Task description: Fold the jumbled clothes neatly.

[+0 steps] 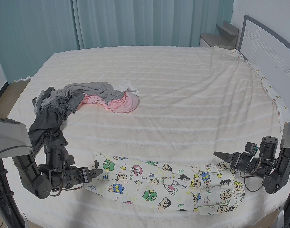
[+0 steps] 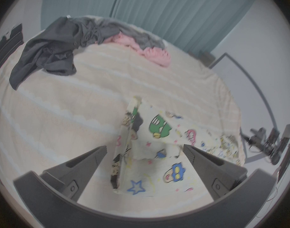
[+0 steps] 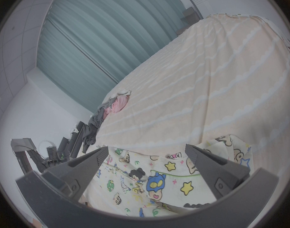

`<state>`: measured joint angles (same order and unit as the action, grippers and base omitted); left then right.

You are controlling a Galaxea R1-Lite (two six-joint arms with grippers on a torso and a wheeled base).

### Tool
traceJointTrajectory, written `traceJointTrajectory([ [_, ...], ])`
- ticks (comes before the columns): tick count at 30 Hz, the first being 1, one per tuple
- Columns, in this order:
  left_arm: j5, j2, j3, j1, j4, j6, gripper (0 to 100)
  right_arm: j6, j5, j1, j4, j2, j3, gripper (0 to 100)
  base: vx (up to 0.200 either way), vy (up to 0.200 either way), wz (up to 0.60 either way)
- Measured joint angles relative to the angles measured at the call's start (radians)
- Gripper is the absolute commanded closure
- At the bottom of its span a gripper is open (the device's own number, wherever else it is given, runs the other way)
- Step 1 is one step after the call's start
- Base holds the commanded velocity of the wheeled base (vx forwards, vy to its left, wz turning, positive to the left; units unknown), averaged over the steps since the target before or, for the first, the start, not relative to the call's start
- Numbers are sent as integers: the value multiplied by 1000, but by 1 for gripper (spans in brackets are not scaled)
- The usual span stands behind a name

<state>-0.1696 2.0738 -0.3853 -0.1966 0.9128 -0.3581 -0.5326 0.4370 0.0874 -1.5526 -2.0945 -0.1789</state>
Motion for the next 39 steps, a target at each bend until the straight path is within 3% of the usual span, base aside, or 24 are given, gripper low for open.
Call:
traceJointTrajectory([
  [5,10,2,-169,8,-265,123,0,-51,34,-14,0,43,-1,0,0,0,0],
  [8,13,22,-243,13,-327,211,0,-72,50,-22,0,64,-1,0,0,0,0],
  [18,5,130,-367,19,-337,250,0,-88,64,-37,0,104,1,0,0,0,0],
  [39,-48,194,-379,-2,-330,244,0,-83,64,-37,0,105,4,0,0,0,0],
])
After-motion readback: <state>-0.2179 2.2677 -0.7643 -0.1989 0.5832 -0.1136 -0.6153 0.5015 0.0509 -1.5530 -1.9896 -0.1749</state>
